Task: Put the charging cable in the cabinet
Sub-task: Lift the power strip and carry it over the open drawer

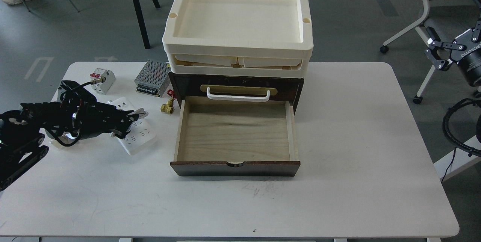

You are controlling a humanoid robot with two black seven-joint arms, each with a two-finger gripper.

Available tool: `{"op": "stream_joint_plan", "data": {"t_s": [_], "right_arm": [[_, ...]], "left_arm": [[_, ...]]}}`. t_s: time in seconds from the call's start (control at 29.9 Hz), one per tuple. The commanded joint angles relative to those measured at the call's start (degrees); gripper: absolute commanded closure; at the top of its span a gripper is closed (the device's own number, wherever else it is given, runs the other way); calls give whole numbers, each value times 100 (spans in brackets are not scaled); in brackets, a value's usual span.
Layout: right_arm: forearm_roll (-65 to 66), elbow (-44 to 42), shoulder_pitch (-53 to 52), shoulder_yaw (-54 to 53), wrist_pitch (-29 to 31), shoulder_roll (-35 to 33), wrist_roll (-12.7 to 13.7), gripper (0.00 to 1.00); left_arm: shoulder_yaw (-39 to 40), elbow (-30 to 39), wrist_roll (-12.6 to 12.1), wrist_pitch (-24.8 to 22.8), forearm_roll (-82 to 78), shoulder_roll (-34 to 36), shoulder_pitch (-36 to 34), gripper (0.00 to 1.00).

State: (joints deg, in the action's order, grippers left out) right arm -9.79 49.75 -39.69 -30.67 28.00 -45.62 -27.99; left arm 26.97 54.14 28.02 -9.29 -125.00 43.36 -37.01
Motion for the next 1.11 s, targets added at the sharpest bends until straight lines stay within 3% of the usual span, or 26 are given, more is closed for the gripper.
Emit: {"op": "stream_joint_plan", "data": {"t_s": [0.0,0.2,0.33,0.44,0.54,0.7,1.07], "right_arm": [[-5,0,23,-1,0,-8,-1,0],[-5,-9,40,-18,0,-17,-1,0],[-5,-9,41,-27,0,-17,-1,0],[-5,-9,32,-27,0,-17,-1,0],[-14,-26,40,-27,0,-17,-1,0],[-41,-88,32,-27,0,-34,-1,0],[-49,-88,93,-36,0,-69,-1,0]], "left_arm": [[28,1174,-2,-817,0,820,-69,100],[142,3038,-2,-1865,2536,2079,-113,100],[177,3778,-2,-1871,4094,2151,-122,100],[204,3885,-2,-1871,4807,1757,-122,100],[213,3728,-2,-1871,5072,1019,-114,100],[125,2876,-2,-1871,5108,-71,-52,100],[107,1013,-2,-1871,5090,-1206,1,100]]}}
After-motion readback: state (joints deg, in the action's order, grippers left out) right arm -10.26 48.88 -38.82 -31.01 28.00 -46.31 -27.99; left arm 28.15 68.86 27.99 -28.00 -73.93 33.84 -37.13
